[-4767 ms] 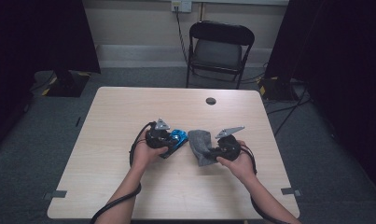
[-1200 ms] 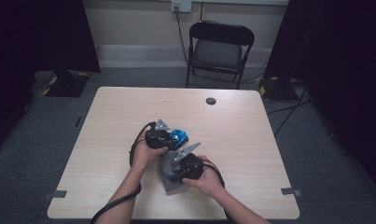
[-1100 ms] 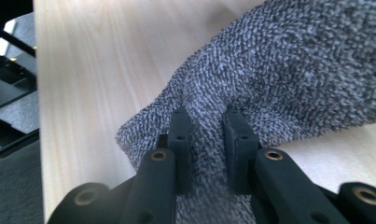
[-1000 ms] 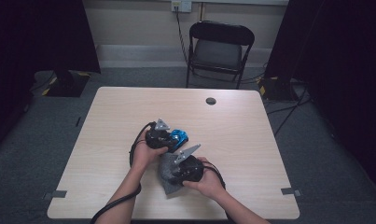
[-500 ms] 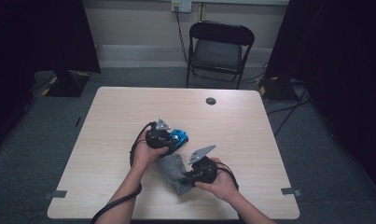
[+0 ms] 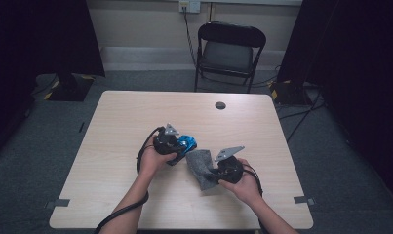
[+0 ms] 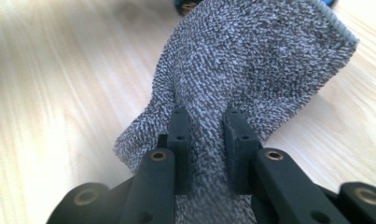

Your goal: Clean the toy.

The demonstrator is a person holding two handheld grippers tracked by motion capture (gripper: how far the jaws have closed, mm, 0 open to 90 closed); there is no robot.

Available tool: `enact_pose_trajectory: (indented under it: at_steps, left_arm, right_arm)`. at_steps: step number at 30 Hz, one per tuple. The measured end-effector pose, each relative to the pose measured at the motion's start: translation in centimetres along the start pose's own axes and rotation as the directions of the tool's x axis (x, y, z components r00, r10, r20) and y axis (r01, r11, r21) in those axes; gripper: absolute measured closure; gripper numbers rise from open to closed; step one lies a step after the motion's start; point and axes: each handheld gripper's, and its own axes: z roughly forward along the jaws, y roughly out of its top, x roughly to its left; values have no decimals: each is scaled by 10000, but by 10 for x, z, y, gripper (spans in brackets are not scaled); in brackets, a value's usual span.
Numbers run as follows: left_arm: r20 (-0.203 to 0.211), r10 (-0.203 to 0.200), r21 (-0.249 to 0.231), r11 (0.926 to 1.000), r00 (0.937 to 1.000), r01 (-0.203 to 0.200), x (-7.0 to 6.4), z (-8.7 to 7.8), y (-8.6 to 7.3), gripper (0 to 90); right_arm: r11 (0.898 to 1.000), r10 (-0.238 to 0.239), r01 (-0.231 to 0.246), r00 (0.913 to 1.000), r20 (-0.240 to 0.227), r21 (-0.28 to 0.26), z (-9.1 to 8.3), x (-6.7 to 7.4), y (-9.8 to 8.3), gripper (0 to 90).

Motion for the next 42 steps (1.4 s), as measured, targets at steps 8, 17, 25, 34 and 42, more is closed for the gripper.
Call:
enact_pose_trajectory:
  at_steps: [8,17,25,34,42]
  left_arm:
    - [-91,18,267,9996,10000,-16,-5,-5,6,420]
    - [417,414,-198,9990,9983,-406,-34,-24,22,432]
    - [1416,788,-211,9968,9868,-766,-72,-24,17,433]
    - [2070,628,255,9973,9763,-695,-104,-20,3,442]
    - [2282,315,321,9987,9731,-399,-109,-7,-4,431]
  right_arm:
    - [9971,754,-749,9951,646,-113,-5,-15,-10,686]
    - [9892,1188,-1139,9917,494,-927,-25,-22,-16,510]
    - [9786,1878,-1700,9682,1655,-1162,-43,-47,-34,509]
    - [9771,2128,-2053,9529,2161,-566,-37,-62,-58,506]
    - [9872,1581,-1593,9621,2223,-129,-26,-45,-59,504]
